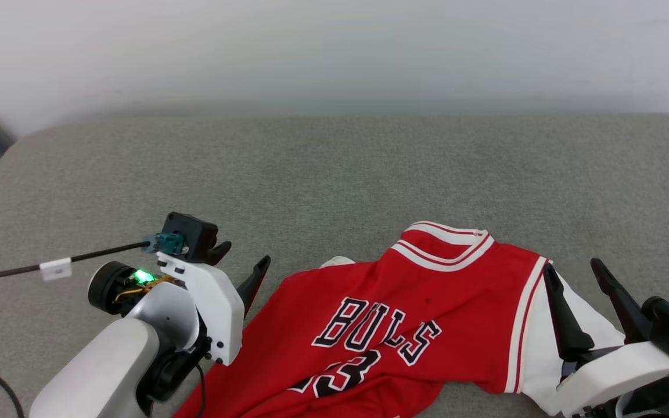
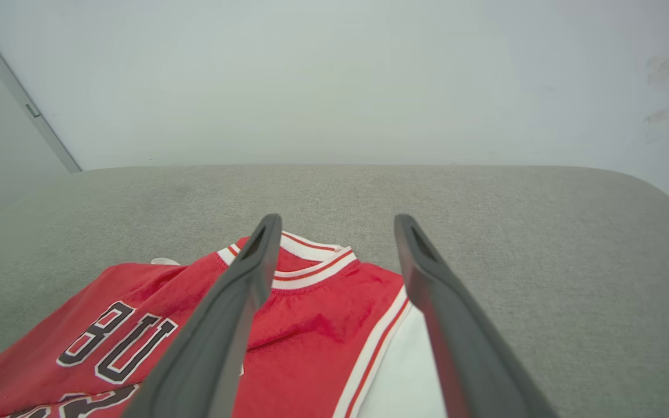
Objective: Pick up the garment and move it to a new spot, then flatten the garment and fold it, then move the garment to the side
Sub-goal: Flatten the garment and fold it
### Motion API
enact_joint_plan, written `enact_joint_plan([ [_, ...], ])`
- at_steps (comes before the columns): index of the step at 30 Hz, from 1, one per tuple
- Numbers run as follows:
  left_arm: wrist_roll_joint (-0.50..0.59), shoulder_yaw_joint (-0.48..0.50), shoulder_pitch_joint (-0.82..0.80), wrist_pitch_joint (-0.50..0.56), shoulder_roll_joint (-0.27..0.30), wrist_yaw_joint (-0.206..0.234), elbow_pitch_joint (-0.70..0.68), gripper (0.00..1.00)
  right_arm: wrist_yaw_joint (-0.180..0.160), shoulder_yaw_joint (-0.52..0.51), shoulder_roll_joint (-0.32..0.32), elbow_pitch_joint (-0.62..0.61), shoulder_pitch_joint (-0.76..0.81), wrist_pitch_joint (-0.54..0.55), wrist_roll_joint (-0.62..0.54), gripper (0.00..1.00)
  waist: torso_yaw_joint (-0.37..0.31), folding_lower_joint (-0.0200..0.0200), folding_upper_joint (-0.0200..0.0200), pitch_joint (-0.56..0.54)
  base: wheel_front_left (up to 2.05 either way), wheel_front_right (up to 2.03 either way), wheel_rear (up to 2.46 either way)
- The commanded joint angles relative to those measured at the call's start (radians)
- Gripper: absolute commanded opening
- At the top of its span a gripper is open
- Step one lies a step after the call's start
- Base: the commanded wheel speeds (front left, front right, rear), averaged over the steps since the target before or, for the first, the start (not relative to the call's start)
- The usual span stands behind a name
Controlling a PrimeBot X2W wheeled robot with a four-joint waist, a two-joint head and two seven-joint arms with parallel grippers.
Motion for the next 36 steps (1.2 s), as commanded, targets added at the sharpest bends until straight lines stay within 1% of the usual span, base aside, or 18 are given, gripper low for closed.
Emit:
enact_joint_plan([
  [1, -0.008, -0.017, -0.023, 0.028, -0.01, -0.022, 0.03, 1.0, -0.001, 0.004, 0.002, 0.002, -0.022, -0.006, 0.004, 1.0, -0.039, 0.0, 0.0, 0.034, 0.0, 0.0, 0.0],
  [2, -0.014, -0.028, -0.04, 0.055, -0.008, -0.038, 0.056, 1.0, -0.001, 0.007, 0.002, 0.001, -0.028, -0.009, 0.004, 1.0, -0.054, 0.0, 0.0, 0.049, 0.0, 0.0, 0.0],
  [3, -0.014, -0.028, -0.04, 0.055, -0.008, -0.038, 0.056, 1.0, -0.001, 0.007, 0.002, 0.001, -0.028, -0.009, 0.004, 1.0, -0.054, 0.0, 0.0, 0.049, 0.0, 0.0, 0.0],
  [8, -0.024, -0.085, -0.111, 0.167, -0.016, -0.11, 0.177, 1.0, -0.001, 0.003, 0.002, 0.008, -0.052, -0.023, 0.009, 1.0, -0.1, 0.0, 0.0, 0.11, 0.0, 0.0, 0.0],
  [12, -0.025, -0.128, -0.148, 0.237, -0.025, -0.144, 0.269, 1.0, -0.001, -0.001, 0.002, 0.02, -0.061, -0.034, 0.018, 1.0, -0.125, 0.0, 0.0, 0.141, 0.0, 0.0, 0.0],
  [16, -0.036, -0.202, -0.141, 0.347, -0.036, -0.175, 0.339, 1.0, -0.001, -0.007, 0.002, 0.031, -0.067, -0.038, 0.025, 1.0, -0.137, 0.0, 0.0, 0.153, 0.0, 0.0, 0.0],
  [18, -0.041, -0.239, -0.134, 0.389, -0.038, -0.187, 0.356, 0.39, -0.001, -0.009, 0.002, 0.037, -0.071, -0.04, 0.027, 1.0, -0.14, 0.0, 0.0, 0.156, 0.0, 0.0, 0.0],
  [19, -0.045, -0.25, -0.133, 0.394, -0.042, -0.193, 0.357, 0.03, -0.001, -0.009, 0.002, 0.038, -0.073, -0.042, 0.028, 1.0, -0.142, 0.0, 0.0, 0.156, 0.0, 0.0, 0.0],
  [20, -0.047, -0.258, -0.136, 0.395, -0.045, -0.196, 0.358, 0.0, -0.001, -0.009, 0.002, 0.039, -0.075, -0.043, 0.029, 1.0, -0.142, 0.0, 0.0, 0.156, 0.0, 0.0, 0.0],
  [23, -0.027, -0.255, -0.157, 0.353, -0.039, -0.195, 0.352, 0.0, -0.001, -0.014, 0.002, 0.045, -0.073, -0.044, 0.035, 1.0, -0.139, 0.0, 0.0, 0.15, 0.0, 0.0, 0.0],
  [24, 0.008, -0.258, -0.177, 0.331, -0.028, -0.186, 0.348, 0.0, -0.001, -0.017, 0.002, 0.047, -0.07, -0.043, 0.037, 1.0, -0.134, 0.0, 0.0, 0.146, 0.0, 0.0, 0.0],
  [28, 0.085, -0.247, -0.221, 0.252, 0.023, -0.146, 0.324, 0.0, -0.001, -0.024, 0.002, 0.051, -0.06, -0.038, 0.04, 1.0, -0.109, 0.0, 0.0, 0.123, 0.0, 0.0, 0.0],
  [31, 0.112, -0.218, -0.234, 0.191, 0.044, -0.113, 0.273, 0.0, -0.001, -0.03, 0.002, 0.052, -0.051, -0.031, 0.04, 1.0, -0.081, 0.0, 0.0, 0.1, 0.0, 0.0, 0.0],
  [33, 0.12, -0.197, -0.223, 0.16, 0.069, -0.084, 0.234, 0.0, -0.001, -0.032, 0.002, 0.053, -0.041, -0.029, 0.04, 1.0, -0.062, 0.0, 0.0, 0.081, 0.0, 0.0, 0.0],
  [36, 0.105, -0.158, -0.166, 0.13, 0.115, -0.026, 0.162, 0.0, -0.001, -0.039, 0.002, 0.054, -0.026, -0.021, 0.04, 1.0, -0.031, 0.0, 0.0, 0.055, 0.0, 0.0, 0.0],
])
